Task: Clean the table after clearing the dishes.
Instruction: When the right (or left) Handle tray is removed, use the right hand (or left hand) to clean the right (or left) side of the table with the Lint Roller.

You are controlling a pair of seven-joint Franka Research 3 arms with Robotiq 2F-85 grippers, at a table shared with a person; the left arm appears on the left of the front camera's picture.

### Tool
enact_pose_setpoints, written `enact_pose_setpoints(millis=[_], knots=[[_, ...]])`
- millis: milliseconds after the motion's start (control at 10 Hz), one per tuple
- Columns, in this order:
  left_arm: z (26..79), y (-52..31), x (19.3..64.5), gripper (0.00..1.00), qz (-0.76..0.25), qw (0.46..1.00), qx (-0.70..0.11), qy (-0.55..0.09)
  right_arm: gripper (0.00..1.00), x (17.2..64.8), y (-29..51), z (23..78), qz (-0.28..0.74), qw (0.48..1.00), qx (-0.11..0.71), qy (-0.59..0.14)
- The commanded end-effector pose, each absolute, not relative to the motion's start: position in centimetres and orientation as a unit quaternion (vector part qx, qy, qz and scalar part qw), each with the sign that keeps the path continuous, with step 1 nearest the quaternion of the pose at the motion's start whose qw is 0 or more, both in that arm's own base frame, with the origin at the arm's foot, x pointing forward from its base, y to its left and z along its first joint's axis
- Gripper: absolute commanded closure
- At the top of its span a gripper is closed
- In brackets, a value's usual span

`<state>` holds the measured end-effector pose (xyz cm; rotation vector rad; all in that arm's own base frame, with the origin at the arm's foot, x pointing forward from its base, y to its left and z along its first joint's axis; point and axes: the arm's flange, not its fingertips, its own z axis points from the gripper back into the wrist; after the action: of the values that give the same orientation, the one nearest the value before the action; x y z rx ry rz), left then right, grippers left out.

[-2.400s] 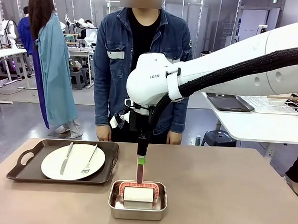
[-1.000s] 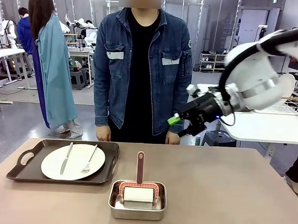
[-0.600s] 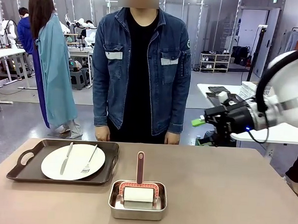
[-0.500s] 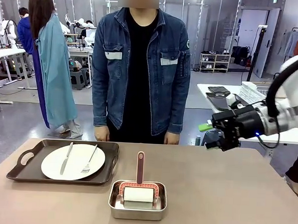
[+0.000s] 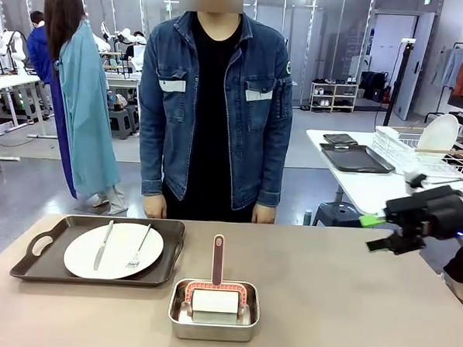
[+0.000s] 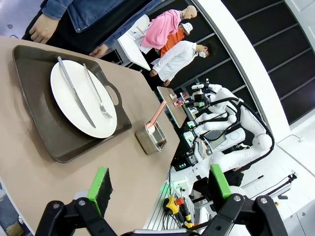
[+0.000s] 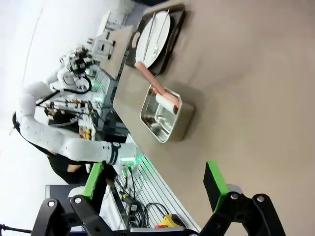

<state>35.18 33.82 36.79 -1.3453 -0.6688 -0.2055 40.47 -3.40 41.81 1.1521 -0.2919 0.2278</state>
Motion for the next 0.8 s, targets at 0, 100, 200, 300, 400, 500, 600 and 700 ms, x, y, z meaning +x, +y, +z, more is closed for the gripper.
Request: enact_pose_setpoints(millis=[0, 100, 200, 300, 400, 500, 600, 700], knots=[[37.0, 33.8, 34.8, 0.00, -0.094, 0.732, -0.605, -0.300, 0.00, 41.5, -9.4, 40.2, 0.084, 0.795, 0.579, -0.162], [37.0, 33.8, 34.8, 0.00, -0.094, 0.732, -0.605, -0.300, 0.00, 41.3, -13.3, 39.4, 0.048, 0.788, 0.587, -0.178], [37.0, 33.8, 34.8, 0.00, -0.094, 0.732, -0.605, -0.300, 0.00, 40.8, -16.2, 38.9, 0.028, 0.785, 0.590, -0.186], [37.0, 33.8, 34.8, 0.00, -0.094, 0.732, -0.605, -0.300, 0.00, 40.0, -18.6, 38.5, 0.019, 0.787, 0.588, -0.186], [37.0, 33.8, 34.8, 0.00, -0.094, 0.732, -0.605, -0.300, 0.00, 38.6, -21.4, 38.1, 0.002, 0.782, 0.593, -0.189], [37.0, 33.8, 34.8, 0.00, -0.094, 0.732, -0.605, -0.300, 0.00, 36.6, -24.5, 37.5, -0.026, 0.767, 0.606, -0.209], [37.0, 33.8, 34.8, 0.00, -0.094, 0.732, -0.605, -0.300, 0.00, 34.6, -26.6, 37.4, -0.049, 0.765, 0.604, -0.219], [37.0, 33.8, 34.8, 0.00, -0.094, 0.732, -0.605, -0.300, 0.00, 33.4, -27.9, 37.7, -0.086, 0.772, 0.592, -0.215]])
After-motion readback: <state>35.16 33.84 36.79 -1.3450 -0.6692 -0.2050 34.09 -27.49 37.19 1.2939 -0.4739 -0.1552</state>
